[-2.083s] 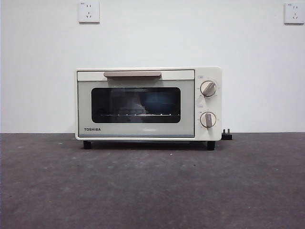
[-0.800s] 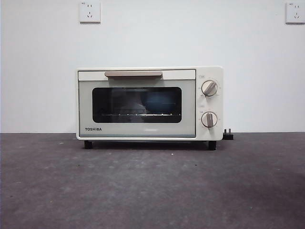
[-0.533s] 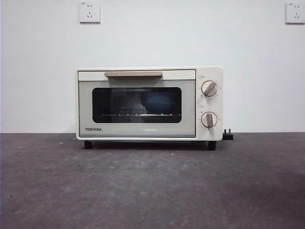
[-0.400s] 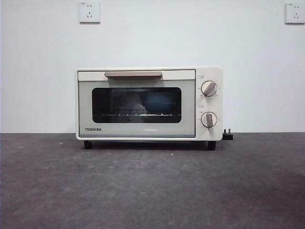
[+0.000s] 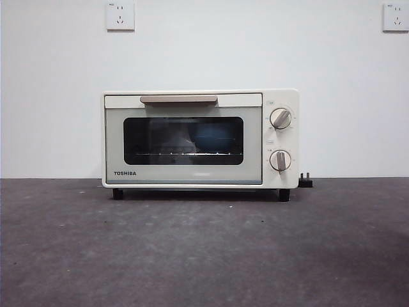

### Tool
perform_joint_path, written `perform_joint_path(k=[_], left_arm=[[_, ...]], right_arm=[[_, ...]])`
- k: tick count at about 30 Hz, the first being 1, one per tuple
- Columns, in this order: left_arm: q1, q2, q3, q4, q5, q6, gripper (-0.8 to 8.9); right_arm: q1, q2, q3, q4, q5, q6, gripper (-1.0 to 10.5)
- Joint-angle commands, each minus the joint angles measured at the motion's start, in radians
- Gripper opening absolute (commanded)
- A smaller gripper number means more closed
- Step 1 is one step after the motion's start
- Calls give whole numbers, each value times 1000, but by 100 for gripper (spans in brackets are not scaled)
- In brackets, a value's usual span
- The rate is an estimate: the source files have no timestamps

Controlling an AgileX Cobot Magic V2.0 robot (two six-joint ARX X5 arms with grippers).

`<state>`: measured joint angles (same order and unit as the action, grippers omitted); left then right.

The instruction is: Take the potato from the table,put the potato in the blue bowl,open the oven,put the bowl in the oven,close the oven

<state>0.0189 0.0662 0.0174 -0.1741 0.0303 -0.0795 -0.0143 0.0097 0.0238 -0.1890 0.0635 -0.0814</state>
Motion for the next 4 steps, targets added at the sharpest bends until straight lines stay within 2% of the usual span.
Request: perform_joint_path(k=[1,4], left_arm=[[3,2,-10,8,3,-4,-4],[3,2,-10,8,3,-4,-4]], right_arm=[[1,-2,-10,7,4,10,0],[1,-2,-10,6,4,10,0]])
